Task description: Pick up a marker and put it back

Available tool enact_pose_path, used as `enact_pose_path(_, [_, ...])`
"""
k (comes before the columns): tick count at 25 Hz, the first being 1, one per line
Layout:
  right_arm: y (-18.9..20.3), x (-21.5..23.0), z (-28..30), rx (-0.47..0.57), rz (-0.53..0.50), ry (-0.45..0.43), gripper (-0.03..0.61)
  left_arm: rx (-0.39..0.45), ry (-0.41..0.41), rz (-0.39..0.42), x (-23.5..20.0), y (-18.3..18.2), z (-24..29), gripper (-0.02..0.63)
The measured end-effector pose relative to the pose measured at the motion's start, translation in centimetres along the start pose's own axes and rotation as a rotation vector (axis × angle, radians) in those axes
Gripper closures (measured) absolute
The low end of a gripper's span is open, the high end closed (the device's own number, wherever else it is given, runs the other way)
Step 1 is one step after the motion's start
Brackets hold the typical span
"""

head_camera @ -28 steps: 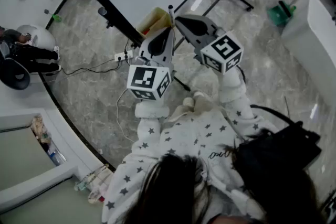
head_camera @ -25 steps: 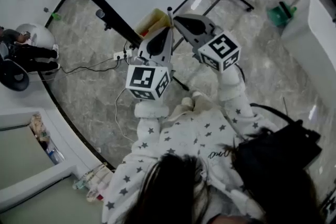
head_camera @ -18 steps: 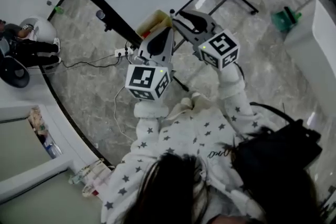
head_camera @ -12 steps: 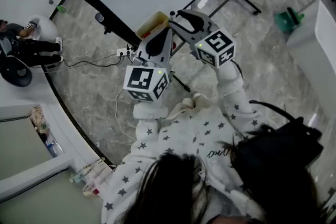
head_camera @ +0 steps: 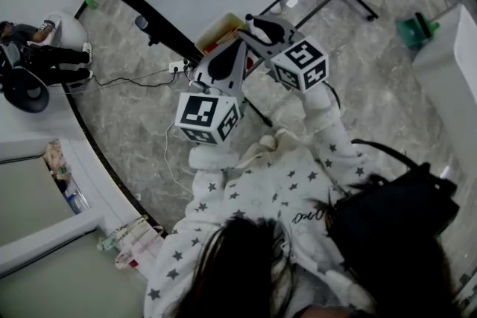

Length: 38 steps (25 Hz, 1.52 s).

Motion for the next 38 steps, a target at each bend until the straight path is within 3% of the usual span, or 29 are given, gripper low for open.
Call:
enact_pose_path(1, [0.1, -0.1, 0.0, -0.005, -0.009, -0.003, 0.477, -0.003, -0.002, -0.003, 0.0, 0.1, -0.1, 0.613])
enact_pose_path(4, [0.2, -0.5, 0.3, -0.015, -0.029, -0.009, 0.494, -0.009, -0.006, -0.007, -0.1, 0.2, -0.2, 0.614])
enact_pose_path(19, [-2.6, -0.3, -1.1, 0.087, 0.008, -0.006, 0.495, 0.007, -0.006, -0.010, -0.4, 0.2, 0.1, 0.614])
enact_pose_path(38, [-11.7, -5.4, -6.5, 0.252, -0.105, -0.040, 0.495, 0.105, 0.093, 0.040, 1.6, -4.2, -2.1, 0.614])
Point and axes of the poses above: the fingertips, and each gripper's own axes: z forward along the fingers, x to its right, y out of its underside, the point moved 4 cm from there along -z, backward along the fingers, and after that the axes turned 3 degrees about z, right-handed, at the moved point
